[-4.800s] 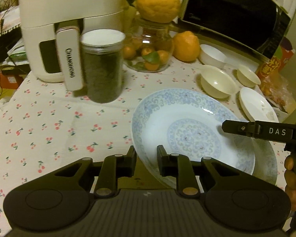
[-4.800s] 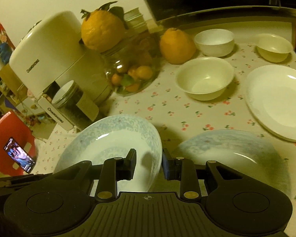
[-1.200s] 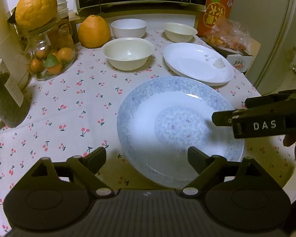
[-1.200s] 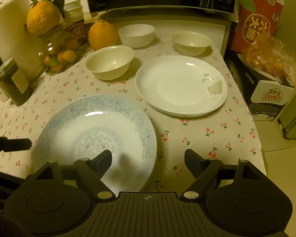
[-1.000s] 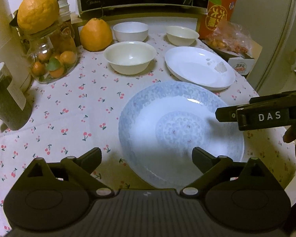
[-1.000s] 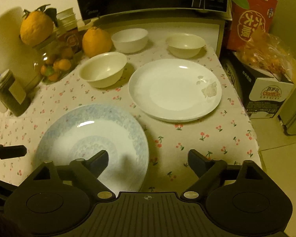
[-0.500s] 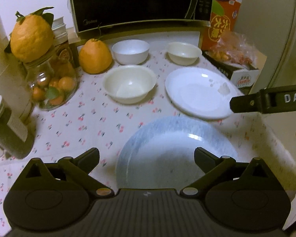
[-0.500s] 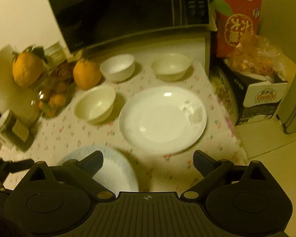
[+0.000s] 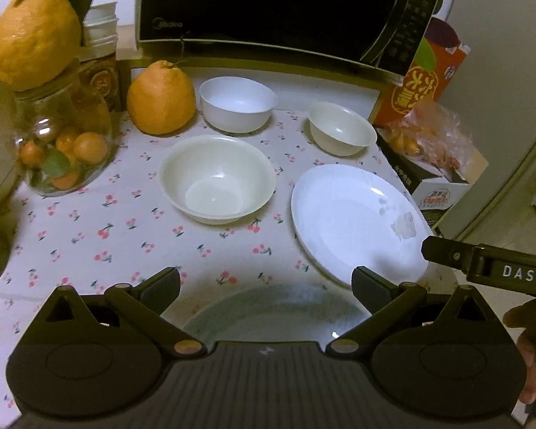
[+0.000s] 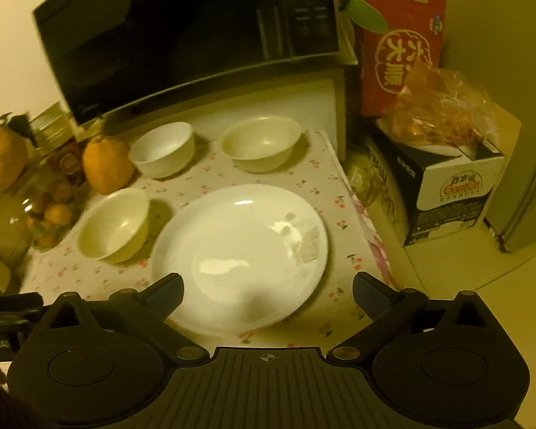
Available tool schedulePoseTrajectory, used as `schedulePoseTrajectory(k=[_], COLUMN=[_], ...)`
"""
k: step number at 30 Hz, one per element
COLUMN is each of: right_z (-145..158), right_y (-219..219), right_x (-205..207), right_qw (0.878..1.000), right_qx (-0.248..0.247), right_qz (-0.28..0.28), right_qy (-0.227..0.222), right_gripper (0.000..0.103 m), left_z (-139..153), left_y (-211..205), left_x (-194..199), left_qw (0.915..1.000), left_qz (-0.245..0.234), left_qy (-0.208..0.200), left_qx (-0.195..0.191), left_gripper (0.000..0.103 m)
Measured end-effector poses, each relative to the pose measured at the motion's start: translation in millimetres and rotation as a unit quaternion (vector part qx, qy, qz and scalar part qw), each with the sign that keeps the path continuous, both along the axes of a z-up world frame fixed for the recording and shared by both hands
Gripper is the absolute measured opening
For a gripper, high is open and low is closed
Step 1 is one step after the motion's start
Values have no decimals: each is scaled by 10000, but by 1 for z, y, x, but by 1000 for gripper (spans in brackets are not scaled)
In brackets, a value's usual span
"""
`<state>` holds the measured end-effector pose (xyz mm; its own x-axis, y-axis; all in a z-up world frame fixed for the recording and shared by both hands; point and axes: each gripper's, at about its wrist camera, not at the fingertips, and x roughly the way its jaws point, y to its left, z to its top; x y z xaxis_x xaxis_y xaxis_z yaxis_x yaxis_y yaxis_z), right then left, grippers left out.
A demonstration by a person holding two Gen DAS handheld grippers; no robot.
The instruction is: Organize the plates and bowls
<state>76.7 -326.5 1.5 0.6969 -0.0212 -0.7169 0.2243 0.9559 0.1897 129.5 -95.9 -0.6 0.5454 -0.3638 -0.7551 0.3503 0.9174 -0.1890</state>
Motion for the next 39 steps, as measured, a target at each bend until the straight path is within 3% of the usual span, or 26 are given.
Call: schedulePoseTrajectory(k=[7, 14, 25, 30, 39], right_z=[-25, -39, -59, -66, -78], right_y=[-32, -48, -75, -79, -79], right_x=[14, 18, 23, 24, 27], right_qw=[9950, 9895, 9665, 9581, 9529], right_qx=[900, 1278, 2261, 2503, 2691], right_qz=[-406, -666, -1207, -1375, -1391], right_qy=[139, 61, -160, -220, -166], right_gripper=[102, 99, 63, 41, 28], left_z=[-7, -19, -31, -37, -46], left_y=[-17, -37, -51, -52, -49], left_x=[16, 32, 51, 58, 63], left_qw=[9996, 9984, 9974, 9972, 9976], left_qz=[-252, -521, -598, -559, -398], left_qy=[1, 71, 81, 161, 240], left_qx=[-148, -221, -388, -473, -508], left_gripper=[102, 92, 61, 49, 22])
